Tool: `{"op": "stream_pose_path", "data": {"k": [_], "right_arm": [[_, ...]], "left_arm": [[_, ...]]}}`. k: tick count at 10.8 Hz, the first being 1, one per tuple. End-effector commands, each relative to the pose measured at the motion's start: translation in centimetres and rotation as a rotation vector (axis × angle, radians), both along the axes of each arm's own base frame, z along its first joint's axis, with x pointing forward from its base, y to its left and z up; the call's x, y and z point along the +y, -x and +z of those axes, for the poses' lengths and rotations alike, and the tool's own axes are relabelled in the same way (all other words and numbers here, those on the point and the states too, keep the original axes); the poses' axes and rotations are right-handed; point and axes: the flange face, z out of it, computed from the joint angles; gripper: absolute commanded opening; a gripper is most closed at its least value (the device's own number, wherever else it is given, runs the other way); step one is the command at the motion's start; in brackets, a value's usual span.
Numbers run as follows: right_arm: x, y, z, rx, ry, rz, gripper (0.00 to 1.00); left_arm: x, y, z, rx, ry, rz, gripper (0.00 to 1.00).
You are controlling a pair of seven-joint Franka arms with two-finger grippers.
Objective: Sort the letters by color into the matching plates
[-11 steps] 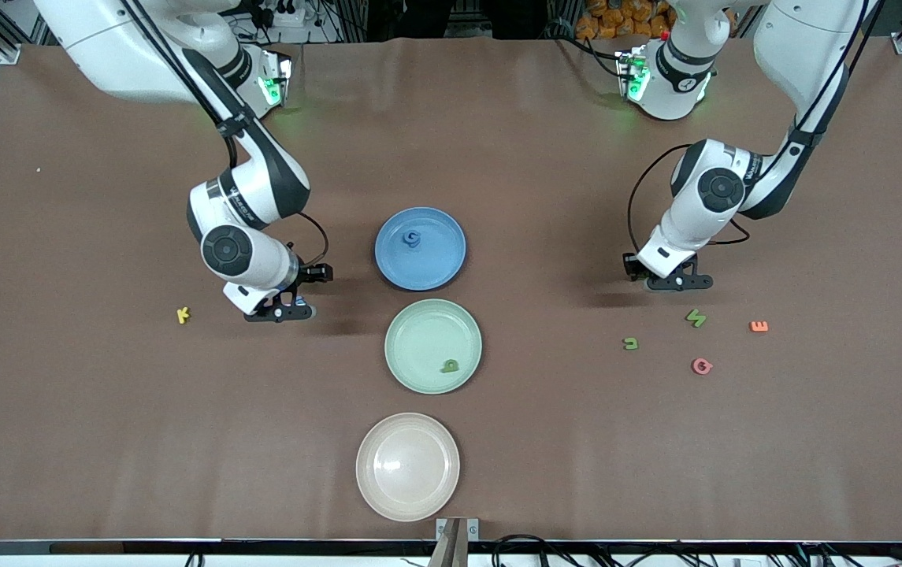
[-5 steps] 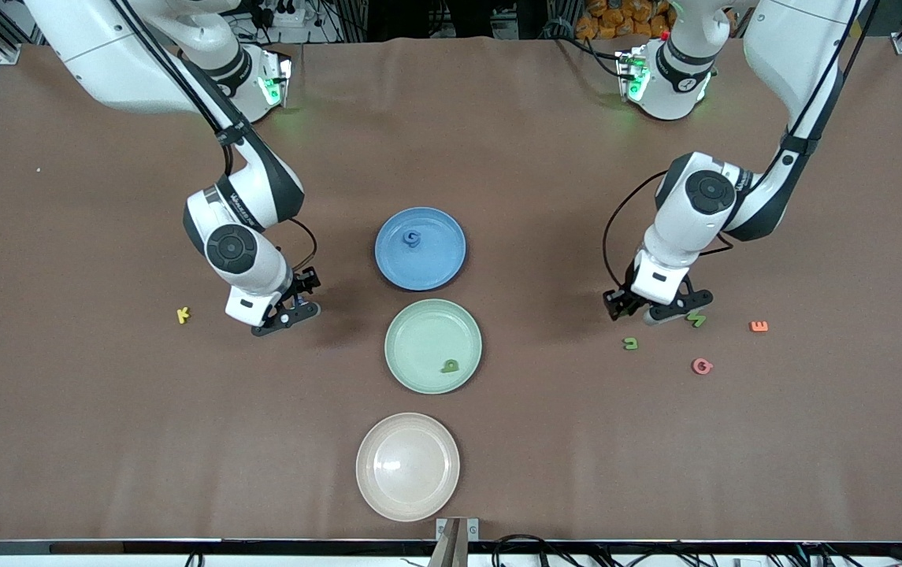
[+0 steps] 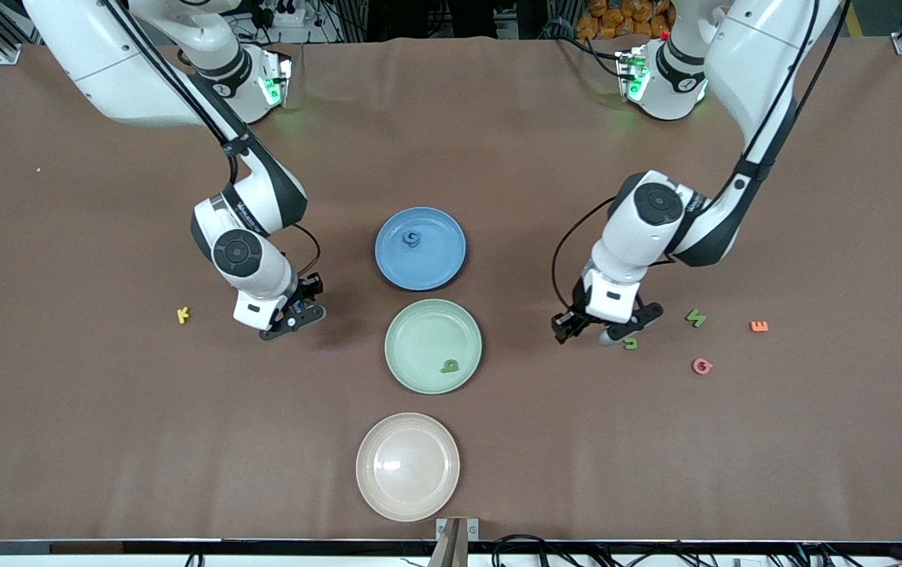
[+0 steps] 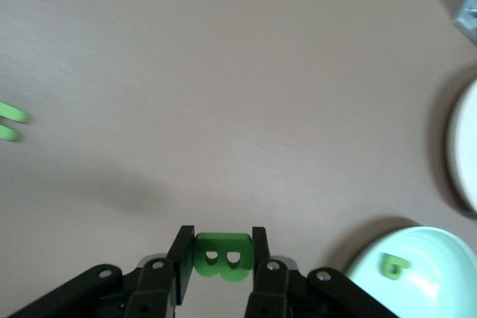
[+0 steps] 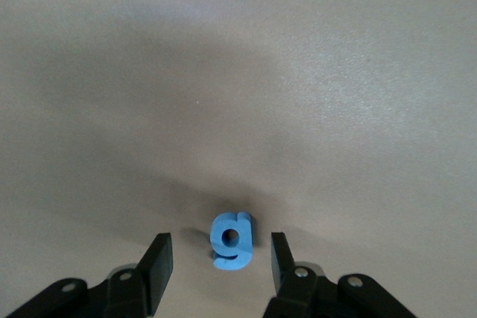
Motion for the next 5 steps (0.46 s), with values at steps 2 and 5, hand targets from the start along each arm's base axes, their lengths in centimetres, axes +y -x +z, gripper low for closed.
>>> {"op": "stream_pose_path", "data": {"k": [2,5], "right_arm": [[-0.9,-0.1,-1.3,0.001,0.018,0.028,0.57],[-1.2,-0.2,-1.7,-0.007,0.024,0.03,0.36]], "left_arm": [[-6.6,-2.7,-0.5,-0.017,0.099,0.074,0.0],[-9.1,-3.4,0.2,-0.028,0.152,0.125,0.0]]}}
